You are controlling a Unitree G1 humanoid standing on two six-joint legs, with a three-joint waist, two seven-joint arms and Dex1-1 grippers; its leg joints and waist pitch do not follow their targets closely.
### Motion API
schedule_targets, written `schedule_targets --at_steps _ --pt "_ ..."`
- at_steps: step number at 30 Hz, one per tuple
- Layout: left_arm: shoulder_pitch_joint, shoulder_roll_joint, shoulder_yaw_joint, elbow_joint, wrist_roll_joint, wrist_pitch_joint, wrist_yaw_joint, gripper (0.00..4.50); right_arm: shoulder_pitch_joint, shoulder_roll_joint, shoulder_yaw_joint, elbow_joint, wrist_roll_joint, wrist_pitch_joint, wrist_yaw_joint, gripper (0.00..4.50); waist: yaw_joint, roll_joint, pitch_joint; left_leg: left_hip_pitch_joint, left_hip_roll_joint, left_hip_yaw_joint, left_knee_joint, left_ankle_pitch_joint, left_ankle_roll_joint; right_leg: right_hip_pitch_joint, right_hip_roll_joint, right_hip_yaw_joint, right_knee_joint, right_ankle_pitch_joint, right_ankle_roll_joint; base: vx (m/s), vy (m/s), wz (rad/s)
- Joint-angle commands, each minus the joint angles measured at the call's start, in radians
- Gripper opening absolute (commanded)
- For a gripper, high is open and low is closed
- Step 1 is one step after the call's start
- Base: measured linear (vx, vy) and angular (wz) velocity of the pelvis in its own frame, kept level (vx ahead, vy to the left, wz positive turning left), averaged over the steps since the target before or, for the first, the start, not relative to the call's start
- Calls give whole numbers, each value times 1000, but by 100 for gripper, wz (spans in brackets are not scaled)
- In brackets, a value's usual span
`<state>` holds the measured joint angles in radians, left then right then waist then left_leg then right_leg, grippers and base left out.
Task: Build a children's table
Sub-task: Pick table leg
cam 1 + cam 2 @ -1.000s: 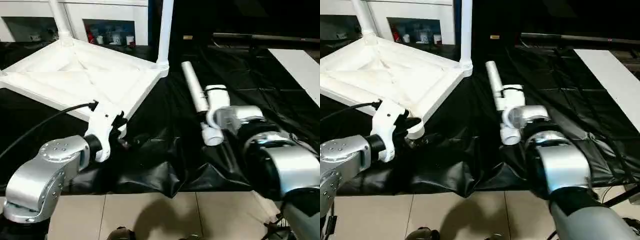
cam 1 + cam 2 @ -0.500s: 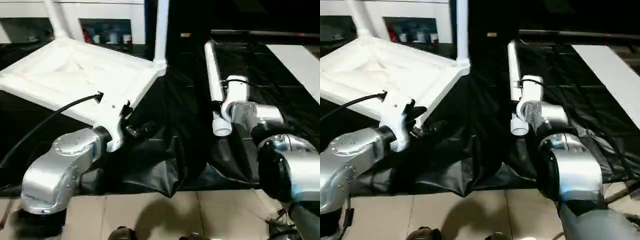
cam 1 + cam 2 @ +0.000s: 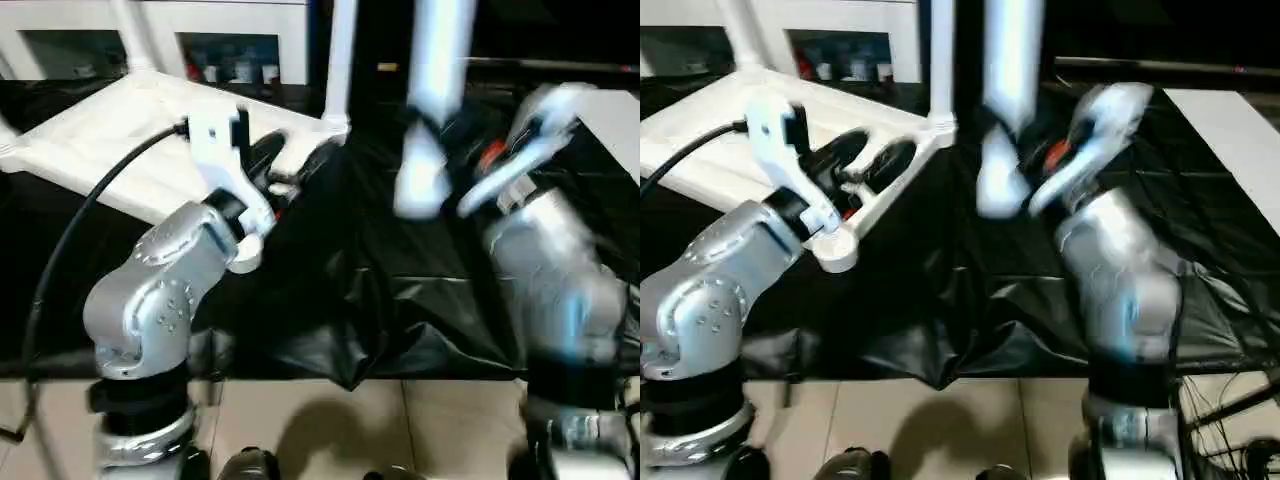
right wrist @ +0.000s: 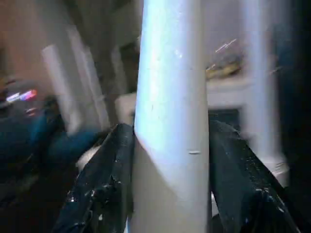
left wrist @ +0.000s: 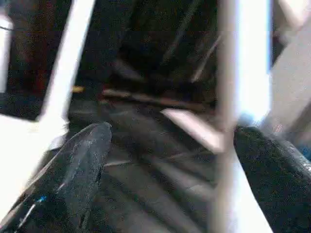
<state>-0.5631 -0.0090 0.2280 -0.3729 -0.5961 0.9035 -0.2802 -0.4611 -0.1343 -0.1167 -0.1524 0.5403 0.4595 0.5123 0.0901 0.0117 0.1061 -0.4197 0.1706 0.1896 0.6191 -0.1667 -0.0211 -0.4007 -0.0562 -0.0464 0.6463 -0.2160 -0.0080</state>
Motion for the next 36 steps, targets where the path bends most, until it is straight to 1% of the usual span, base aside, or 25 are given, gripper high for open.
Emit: schedule_targets --at_steps 1,3,4,5,6,7,8,9,11,13,16,19,21,23,24,25,26,27,28,29,30,32,33,34,36 --pt "-27 -9 15 -17 -73 39 -7 450 -3 -19 20 -63 23 42 42 182 0 -14 -79 33 55 -30 -75 -149 15 42 -83 47 -87 -162 -188 0 0 0" --pt "-43 -21 25 -13 -104 51 4 450 9 -25 35 -82 24 65 58 182 2 -17 -78 35 56 -29 -75 -152 13 38 -84 49 -91 -183 -171 0 0 0" --pt "-48 -26 31 -9 -115 54 8 450 12 -28 40 -87 24 68 62 182 2 -16 -78 34 57 -29 -76 -149 10 38 -85 50 -92 -184 -164 0 0 0" --pt "-51 -28 35 -5 -124 52 14 450 16 -34 44 -96 39 82 64 182 2 -17 -78 33 56 -29 -76 -149 9 38 -84 50 -92 -184 -160 0 0 0" --pt "-56 -29 40 1 -132 55 18 450 20 -44 52 -102 49 93 75 182 2 -21 -80 34 56 -29 -75 -146 8 40 -84 50 -91 -177 -155 0 0 0" --pt "-60 -27 41 6 -136 56 18 450 22 -52 58 -107 59 105 84 182 3 -20 -81 33 56 -29 -75 -140 8 40 -84 51 -90 -167 -153 0 0 0" --pt "-62 -27 42 10 -139 59 18 450 24 -59 63 -110 70 117 94 182 3 -22 -82 33 56 -29 -74 -131 11 40 -84 50 -89 -153 -151 0 0 0" --pt "-66 -27 43 15 -139 64 19 450 27 -66 70 -113 75 120 102 182 3 -21 -82 32 55 -29 -74 -127 12 41 -83 50 -89 -147 -150 0 0 0" --pt "-72 -27 43 23 -133 62 22 450 32 -77 79 -119 89 131 115 182 4 -24 -84 32 54 -29 -72 -109 16 42 -82 50 -87 -119 -153 0 0 0" --pt "-82 -33 57 31 -159 81 38 450 41 -88 86 -131 101 146 130 182 5 -23 -85 31 54 -28 -70 -101 19 44 -86 50 -85 -109 -159 0 0 0" --pt "-87 -32 64 37 -184 88 52 450 46 -91 85 -137 110 165 142 182 6 -25 -86 29 54 -28 -68 -86 29 45 -84 49 -82 -86 -173 0 0 0" --pt "-93 -38 82 48 -212 93 79 450 54 -107 92 -144 133 191 153 182 7 -25 -84 31 55 -28 -69 -95 27 44 -84 49 -84 -101 -175 0 0 0" --pt "-96 -40 93 53 -217 100 90 450 57 -114 99 -145 133 193 158 182 7 -25 -84 33 55 -27 -68 -104 23 44 -84 50 -86 -115 -172 0 0 0" --pt "-98 -34 102 62 -213 119 104 422 58 -122 116 -148 115 181 159 182 8 -26 -83 31 54 -27 -69 -103 19 44 -85 49 -87 -127 -167 0 0 0" --pt "-99 -32 104 64 -212 122 114 422 57 -124 121 -149 109 177 159 182 7 -27 -83 32 54 -28 -69 -107 18 43 -85 49 -89 -137 -163 0 0 0" --pt "-101 -24 101 68 -194 124 134 412 53 -127 140 -149 68 156 146 182 7 -26 -84 31 55 -29 -69 -106 16 43 -85 50 -88 -140 -160 0 0 0" --pt "-104 -17 98 72 -179 122 153 412 48 -128 158 -145 25 130 132 182 7 -26 -84 31 56 -30 -70 -106 12 42 -84 49 -87 -141 -157 0 0 0" --pt "-104 -16 98 72 -178 122 155 402 48 -128 159 -145 20 128 130 182 6 -27 -83 32 56 -29 -71 -110 6 41 -84 50 -89 -149 -151 0 0 0" --pt "-114 -15 105 87 -149 102 197 388 35 -118 187 -124 -64 78 82 182 7 -25 -85 32 57 -30 -71 -105 -2 40 -85 50 -88 -146 -147 0 0 0" --pt "-120 -16 113 96 -141 88 221 388 29 -110 198 -112 -99 57 56 182 4 -26 -83 32 55 -29 -71 -105 -4 39 -83 50 -89 -144 -146 0 0 0" --pt "-126 -19 122 108 -132 68 240 376 24 -109 230 -97 -165 13 27 182 4 -26 -83 32 56 -30 -71 -110 -14 38 -84 49 -89 -148 -146 0 0 0" --pt "-134 -28 135 120 -124 46 266 364 20 -112 280 -84 -252 -48 -13 182 2 -27 -81 33 54 -29 -72 -123 -18 39 -84 51 -90 -159 -143 0 0 0" --pt "-137 -33 142 124 -121 39 279 364 20 -112 301 -79 -286 -73 -31 182 2 -26 -82 32 55 -29 -72 -119 -25 39 -85 52 -88 -145 -143 0 0 0" --pt "-140 -46 154 126 -129 41 297 338 17 -95 325 -72 -315 -83 -71 182 1 -25 -83 33 55 -30 -71 -119 -22 39 -83 52 -85 -124 -144 0 0 0" --pt "-142 -57 160 125 -135 43 311 334 15 -87 345 -69 -346 -101 -98 182 -1 -27 -85 32 53 -29 -70 -111 -13 41 -82 52 -81 -85 -152 0 0 0"
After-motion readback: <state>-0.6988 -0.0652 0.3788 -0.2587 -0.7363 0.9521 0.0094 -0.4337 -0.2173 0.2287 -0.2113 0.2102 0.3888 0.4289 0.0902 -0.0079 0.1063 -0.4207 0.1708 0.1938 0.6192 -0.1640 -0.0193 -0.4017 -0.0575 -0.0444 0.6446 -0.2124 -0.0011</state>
